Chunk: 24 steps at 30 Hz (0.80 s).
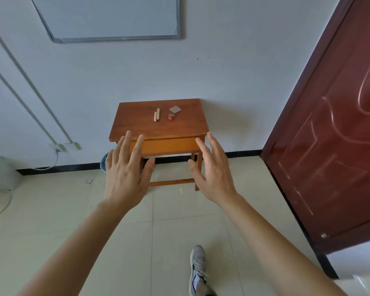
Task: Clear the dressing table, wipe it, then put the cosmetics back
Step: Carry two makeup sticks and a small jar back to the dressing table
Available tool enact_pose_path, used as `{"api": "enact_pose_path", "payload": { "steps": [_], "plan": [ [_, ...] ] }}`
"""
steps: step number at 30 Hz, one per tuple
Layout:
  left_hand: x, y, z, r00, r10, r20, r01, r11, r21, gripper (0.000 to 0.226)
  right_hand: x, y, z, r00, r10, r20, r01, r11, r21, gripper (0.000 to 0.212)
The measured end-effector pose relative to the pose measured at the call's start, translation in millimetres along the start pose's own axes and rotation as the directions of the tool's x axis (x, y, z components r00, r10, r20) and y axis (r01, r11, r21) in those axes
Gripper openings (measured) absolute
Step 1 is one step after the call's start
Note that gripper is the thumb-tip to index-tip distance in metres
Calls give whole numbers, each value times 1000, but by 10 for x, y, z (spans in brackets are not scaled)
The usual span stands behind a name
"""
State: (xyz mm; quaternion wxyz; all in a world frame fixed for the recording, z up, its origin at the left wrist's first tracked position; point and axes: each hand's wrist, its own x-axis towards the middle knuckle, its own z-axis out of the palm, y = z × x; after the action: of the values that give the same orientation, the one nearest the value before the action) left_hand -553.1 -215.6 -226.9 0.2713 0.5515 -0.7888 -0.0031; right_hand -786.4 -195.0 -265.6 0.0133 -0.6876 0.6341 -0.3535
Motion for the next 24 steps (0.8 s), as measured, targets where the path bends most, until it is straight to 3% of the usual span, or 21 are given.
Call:
{"api": "enact_pose_path", "payload": {
  "steps": [13, 24],
  "plan": [
    [2578, -535, 998, 993, -68, 101, 59, 994, 95, 69, 2430, 1138, 947, 998, 34, 46, -38, 996, 86, 58],
    [3639, -1379, 1927, 922, -243, 301, 200, 965, 168, 74, 3578, 1529, 2007, 962, 36, 271, -41, 999, 14, 59]
  ]
}}
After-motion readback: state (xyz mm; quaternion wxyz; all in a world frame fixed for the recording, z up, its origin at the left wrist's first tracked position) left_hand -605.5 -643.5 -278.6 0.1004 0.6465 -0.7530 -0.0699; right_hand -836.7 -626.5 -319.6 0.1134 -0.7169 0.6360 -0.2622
